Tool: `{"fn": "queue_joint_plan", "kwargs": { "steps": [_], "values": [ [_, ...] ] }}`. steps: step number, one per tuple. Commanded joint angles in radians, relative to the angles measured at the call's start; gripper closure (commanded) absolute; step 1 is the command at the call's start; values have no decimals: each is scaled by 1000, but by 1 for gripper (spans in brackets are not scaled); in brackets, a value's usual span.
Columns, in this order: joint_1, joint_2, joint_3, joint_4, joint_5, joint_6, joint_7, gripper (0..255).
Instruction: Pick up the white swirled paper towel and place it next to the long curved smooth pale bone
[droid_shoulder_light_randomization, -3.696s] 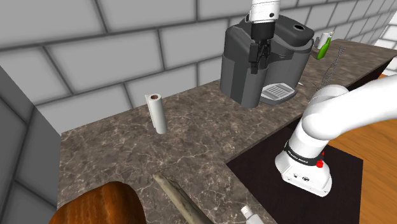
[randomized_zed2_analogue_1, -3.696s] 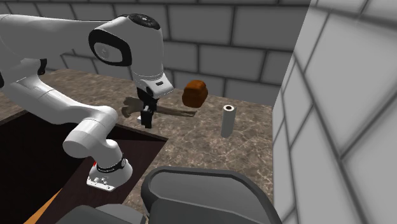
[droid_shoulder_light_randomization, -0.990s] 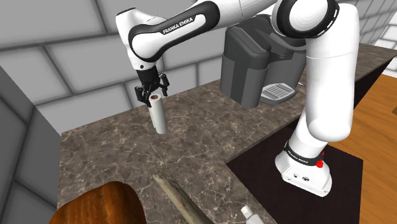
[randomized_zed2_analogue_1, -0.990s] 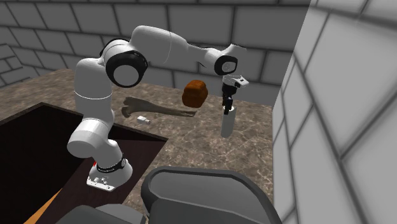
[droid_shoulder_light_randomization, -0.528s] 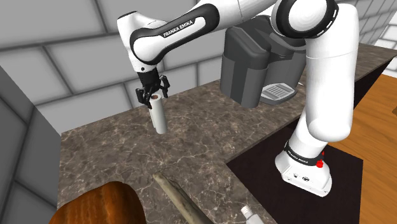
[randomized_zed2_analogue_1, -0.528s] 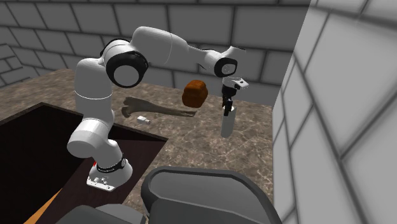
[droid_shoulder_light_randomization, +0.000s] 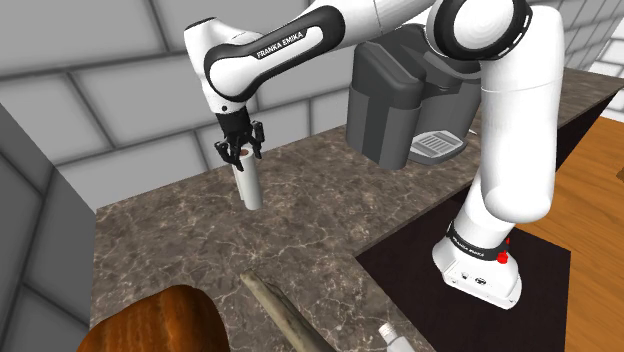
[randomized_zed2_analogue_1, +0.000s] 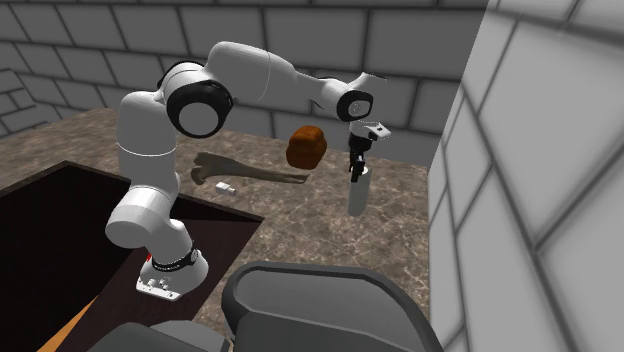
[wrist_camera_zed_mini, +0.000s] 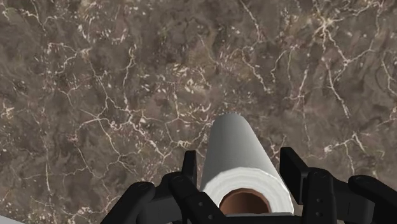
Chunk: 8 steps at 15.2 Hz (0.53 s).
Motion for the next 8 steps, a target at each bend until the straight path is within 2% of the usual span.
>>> {"fn": "queue_joint_plan", "kwargs": {
  "steps": [1, 8],
  "values": [
    [0, 0, 0, 0, 0, 0, 0, 255],
    [1, -14, 3, 47, 6, -61, -5, 255]
  ]
}}
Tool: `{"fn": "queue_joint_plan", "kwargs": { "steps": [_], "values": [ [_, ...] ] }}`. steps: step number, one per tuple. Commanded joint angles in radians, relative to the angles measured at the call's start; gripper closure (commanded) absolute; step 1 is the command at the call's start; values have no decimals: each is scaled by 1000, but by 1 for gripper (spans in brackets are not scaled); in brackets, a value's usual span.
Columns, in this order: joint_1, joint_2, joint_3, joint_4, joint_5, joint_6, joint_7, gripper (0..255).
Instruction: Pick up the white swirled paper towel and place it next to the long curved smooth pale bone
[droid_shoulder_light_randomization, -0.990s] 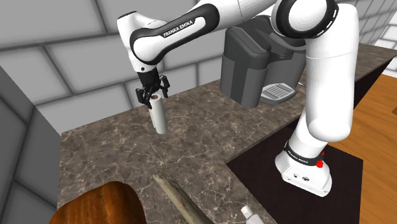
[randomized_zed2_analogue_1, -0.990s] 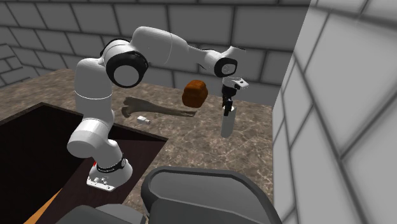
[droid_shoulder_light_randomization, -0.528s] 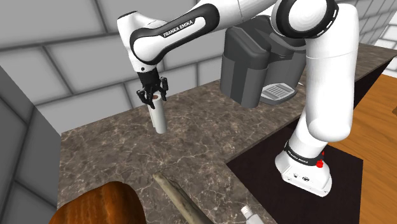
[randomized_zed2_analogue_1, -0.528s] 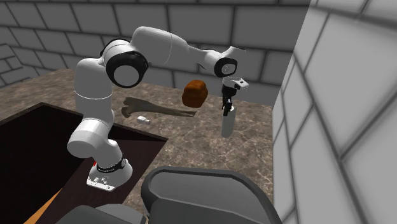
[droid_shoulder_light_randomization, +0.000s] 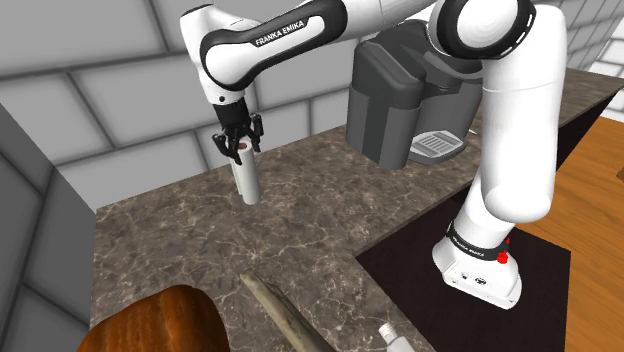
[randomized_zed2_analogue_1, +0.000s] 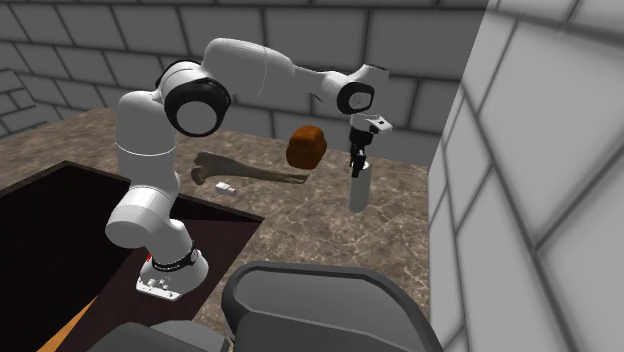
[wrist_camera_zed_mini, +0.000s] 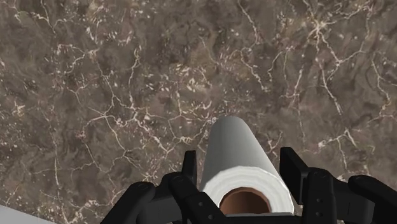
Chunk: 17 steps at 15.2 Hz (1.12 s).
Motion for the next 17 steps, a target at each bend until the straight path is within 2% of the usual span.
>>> {"fn": "queue_joint_plan", "kwargs": {
  "steps": [1, 17],
  "values": [
    [0, -5, 1, 18, 2, -23, -2, 255],
    [14, -8, 7, 231, 6, -237, -11, 255]
  ]
}}
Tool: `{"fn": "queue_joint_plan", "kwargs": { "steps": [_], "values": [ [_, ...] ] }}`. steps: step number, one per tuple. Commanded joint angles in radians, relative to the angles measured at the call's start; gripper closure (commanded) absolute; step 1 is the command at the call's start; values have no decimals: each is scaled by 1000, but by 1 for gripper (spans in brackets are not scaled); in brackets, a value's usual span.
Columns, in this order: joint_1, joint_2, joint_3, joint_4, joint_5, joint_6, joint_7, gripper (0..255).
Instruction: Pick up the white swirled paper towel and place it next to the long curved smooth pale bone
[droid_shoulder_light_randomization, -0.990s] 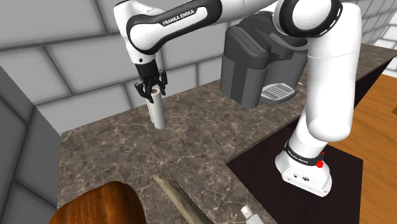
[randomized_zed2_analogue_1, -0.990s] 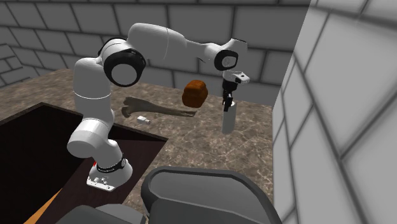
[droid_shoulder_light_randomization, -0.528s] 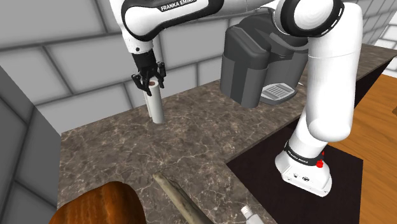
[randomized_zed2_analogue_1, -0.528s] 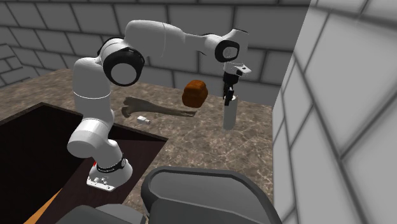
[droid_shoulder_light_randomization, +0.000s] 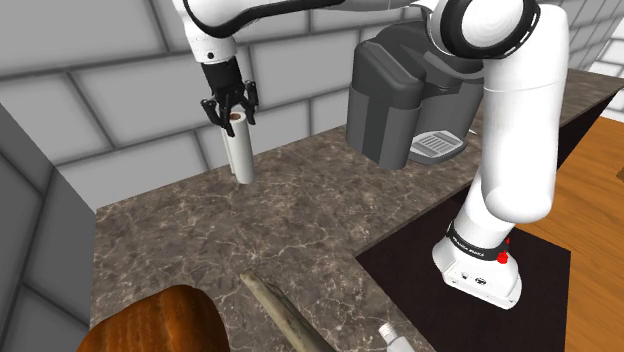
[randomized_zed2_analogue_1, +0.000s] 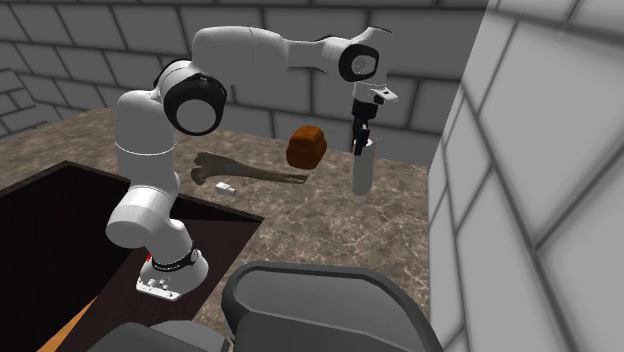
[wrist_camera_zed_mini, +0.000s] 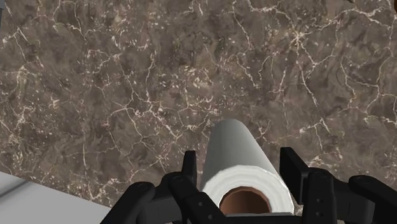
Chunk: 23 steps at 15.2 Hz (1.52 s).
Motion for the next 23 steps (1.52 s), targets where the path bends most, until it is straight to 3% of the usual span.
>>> {"fn": "queue_joint_plan", "kwargs": {
  "steps": [1, 10, 19, 23],
  "values": [
    [2, 5, 0, 35, -1, -31, -2, 255],
    [24, 43, 2, 215, -14, -173, -3, 255],
    [66, 129, -1, 468, -44, -341, -4, 255],
    [29, -83, 24, 166, 25, -246, 32, 255]
  ]
}}
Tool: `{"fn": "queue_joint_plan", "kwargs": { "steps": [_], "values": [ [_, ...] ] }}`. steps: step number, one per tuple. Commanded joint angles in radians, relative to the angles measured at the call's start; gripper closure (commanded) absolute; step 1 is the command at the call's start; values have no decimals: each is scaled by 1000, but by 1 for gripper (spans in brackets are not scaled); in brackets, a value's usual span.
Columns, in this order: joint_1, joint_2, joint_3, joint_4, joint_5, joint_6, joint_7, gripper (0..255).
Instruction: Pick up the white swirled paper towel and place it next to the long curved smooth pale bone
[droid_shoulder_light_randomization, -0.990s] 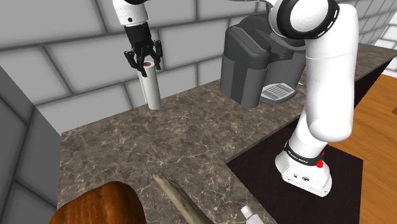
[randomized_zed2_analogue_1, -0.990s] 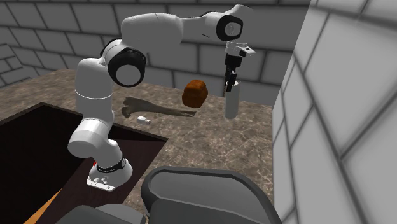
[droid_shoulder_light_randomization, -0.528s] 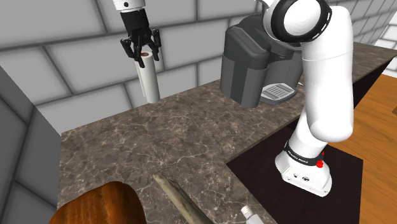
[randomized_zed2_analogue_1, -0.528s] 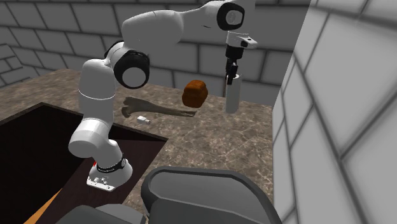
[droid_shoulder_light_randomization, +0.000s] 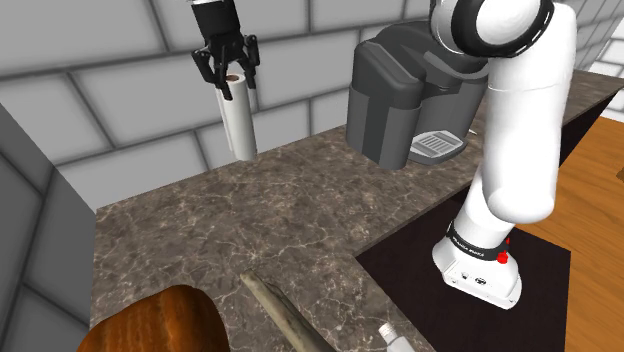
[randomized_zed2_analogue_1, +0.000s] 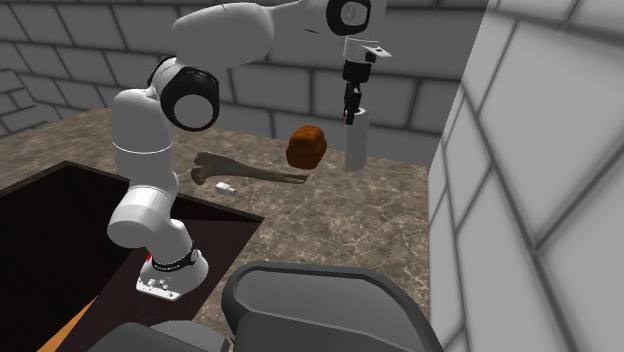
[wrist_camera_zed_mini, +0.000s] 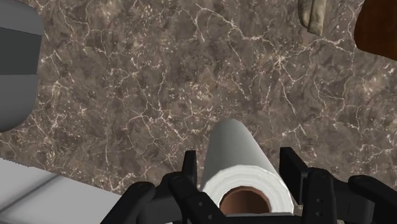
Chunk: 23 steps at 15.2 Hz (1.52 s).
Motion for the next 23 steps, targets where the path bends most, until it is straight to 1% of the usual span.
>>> {"fn": "queue_joint_plan", "kwargs": {
  "steps": [1, 6, 11, 17, 23],
  "values": [
    [-9, -94, 11, -119, 32, 28, 18, 255],
    [-9, -285, 28, -339, 105, 69, 52, 255],
    [11, -449, 45, -498, 173, 78, 89, 255],
    [51, -620, 69, -633, 252, 58, 146, 255],
    [101, -764, 101, -718, 331, 16, 221, 255]
  ]
}}
